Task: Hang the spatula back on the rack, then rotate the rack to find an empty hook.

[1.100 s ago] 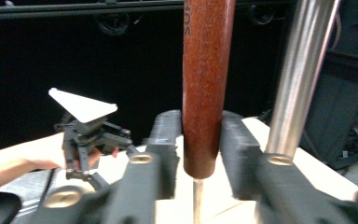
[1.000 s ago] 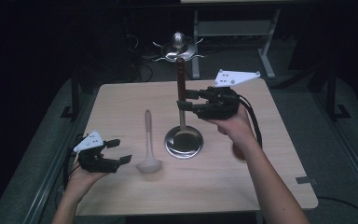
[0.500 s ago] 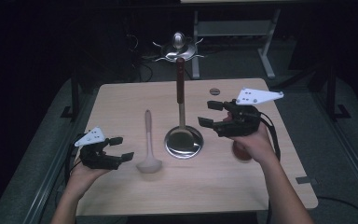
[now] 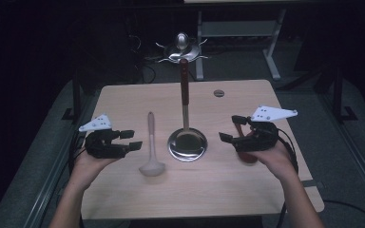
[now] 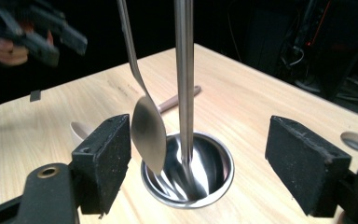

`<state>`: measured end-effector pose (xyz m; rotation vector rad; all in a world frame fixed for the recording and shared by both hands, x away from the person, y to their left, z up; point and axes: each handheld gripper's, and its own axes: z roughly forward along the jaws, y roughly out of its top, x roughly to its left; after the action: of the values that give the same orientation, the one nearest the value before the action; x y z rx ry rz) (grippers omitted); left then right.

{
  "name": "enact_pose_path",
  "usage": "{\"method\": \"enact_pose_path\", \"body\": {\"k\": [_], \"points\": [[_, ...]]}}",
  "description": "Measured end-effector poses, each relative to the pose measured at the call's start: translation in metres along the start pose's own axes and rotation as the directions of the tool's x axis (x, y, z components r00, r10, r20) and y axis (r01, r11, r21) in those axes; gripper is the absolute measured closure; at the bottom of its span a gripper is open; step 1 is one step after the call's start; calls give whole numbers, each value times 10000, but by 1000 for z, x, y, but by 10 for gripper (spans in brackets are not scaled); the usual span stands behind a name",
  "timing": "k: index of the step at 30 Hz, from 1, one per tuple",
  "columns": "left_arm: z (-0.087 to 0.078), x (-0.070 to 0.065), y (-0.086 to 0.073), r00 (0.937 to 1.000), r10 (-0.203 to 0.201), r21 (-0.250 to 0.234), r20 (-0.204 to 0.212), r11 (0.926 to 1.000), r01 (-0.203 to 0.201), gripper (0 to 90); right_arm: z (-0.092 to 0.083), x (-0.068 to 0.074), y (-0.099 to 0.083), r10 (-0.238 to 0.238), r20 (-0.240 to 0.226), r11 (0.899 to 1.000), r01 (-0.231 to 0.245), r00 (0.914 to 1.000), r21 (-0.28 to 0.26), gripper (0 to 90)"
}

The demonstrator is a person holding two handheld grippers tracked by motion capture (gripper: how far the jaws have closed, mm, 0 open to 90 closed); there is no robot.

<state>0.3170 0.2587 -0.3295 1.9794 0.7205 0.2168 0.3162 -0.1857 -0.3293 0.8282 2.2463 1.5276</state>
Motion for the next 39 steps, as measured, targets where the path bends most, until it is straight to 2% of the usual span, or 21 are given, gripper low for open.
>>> {"method": "enact_pose_path", "body": {"k": [1,2,3,5,7,8,9,10,13,16,28,31,39], "points": [[0,-1,6,9999,69,-14,151,10000,-69,484,1,-1,-3,3,108,9999,-4,9999,108,209],[0,-3,13,9996,166,-1,215,9999,-166,484,1,-1,-3,3,108,9999,-4,9999,108,209],[1,-5,20,9992,271,31,286,9996,-272,545,1,-1,-6,58,144,9998,-60,9999,178,203],[1,-9,34,9981,418,61,444,9991,-421,579,1,-2,-7,65,151,9997,-69,9999,219,195],[1,-12,48,9967,586,70,564,9982,-591,701,1,-4,-12,144,330,9989,-159,9994,436,187],[1,-13,56,9956,730,43,581,9973,-734,701,1,-4,-12,144,330,9989,-159,9994,436,187],[0,-14,63,9947,814,6,622,9967,-816,795,-1,-6,-15,218,423,9986,-238,9989,476,185],[0,-15,69,9943,845,-23,644,9964,-845,795,-1,-6,-15,218,423,9986,-238,9989,476,185],[-3,-21,94,9906,1155,-107,730,9933,-1150,896,-3,-8,-18,319,499,9982,-343,9982,485,185],[-6,-25,114,9858,1487,-170,783,9889,-1478,898,-5,-10,-20,324,576,9983,-350,9978,457,183],[-22,-35,183,9759,1854,-1038,1147,9793,-1738,898,-9,-13,-22,497,757,9977,-530,9959,425,164],[-23,-39,195,9725,2071,-1079,1068,9747,-1957,899,-9,-13,-23,507,783,9974,-545,9956,473,163],[-19,-37,210,9754,2056,-1175,793,9736,-1956,898,-8,-12,-23,474,793,9976,-512,9957,469,162]]}}
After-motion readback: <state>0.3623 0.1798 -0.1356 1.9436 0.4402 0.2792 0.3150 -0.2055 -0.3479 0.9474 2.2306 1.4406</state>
